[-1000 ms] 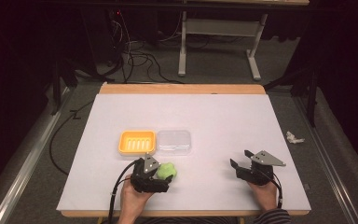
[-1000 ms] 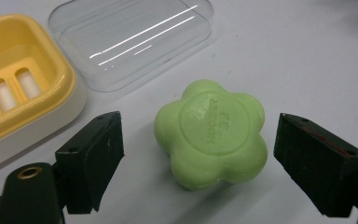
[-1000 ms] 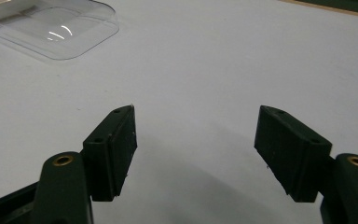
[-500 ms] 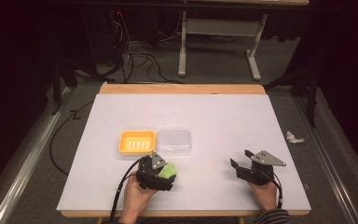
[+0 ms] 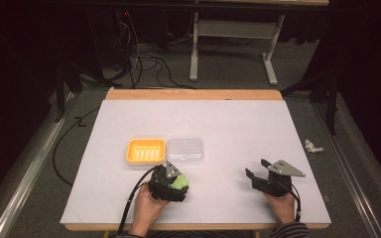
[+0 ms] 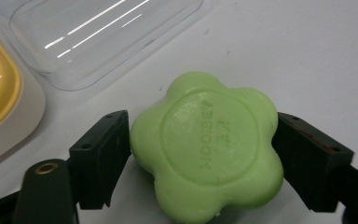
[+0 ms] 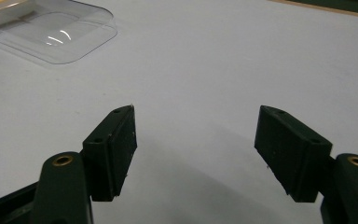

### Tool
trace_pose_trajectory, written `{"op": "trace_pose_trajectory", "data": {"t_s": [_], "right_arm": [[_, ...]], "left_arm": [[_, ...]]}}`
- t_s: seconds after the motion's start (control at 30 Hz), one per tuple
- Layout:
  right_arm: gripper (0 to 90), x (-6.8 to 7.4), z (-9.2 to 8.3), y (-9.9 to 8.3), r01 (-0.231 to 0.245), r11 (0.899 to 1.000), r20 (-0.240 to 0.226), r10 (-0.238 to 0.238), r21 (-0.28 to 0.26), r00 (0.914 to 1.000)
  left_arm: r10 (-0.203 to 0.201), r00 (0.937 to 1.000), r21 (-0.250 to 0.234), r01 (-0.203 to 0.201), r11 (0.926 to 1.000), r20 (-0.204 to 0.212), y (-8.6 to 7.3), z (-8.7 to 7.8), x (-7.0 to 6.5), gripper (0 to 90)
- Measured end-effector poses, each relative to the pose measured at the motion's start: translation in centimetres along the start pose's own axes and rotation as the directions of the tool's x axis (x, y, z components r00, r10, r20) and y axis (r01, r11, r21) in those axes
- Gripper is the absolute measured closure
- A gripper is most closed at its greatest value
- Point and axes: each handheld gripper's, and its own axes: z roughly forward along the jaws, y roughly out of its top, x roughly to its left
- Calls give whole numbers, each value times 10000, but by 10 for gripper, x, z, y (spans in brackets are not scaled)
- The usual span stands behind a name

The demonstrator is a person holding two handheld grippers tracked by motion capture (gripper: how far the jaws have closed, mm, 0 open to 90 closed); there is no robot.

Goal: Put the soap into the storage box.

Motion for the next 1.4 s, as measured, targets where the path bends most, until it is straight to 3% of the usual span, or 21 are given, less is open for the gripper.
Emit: {"op": "trace_pose_trajectory", "data": {"t_s": [0.17,0.63,0.93,1.4], "right_arm": [[300,1,0,0,54,10000,40,-54,0,10000],[299,0,0,0,-12,10000,-3,12,-43,10000],[299,0,0,0,-12,10000,-13,12,-37,10000],[299,0,0,0,-25,10000,-9,25,28,10000]], "left_arm": [[242,9996,166,-239,9996,-169,-2,4,-2,254],[349,9992,217,-345,9992,-181,-1,4,-3,264],[225,9993,-2,-226,9997,-291,4,0,-1,271],[374,9989,-270,-382,9989,-268,14,-10,-4,273]]}}
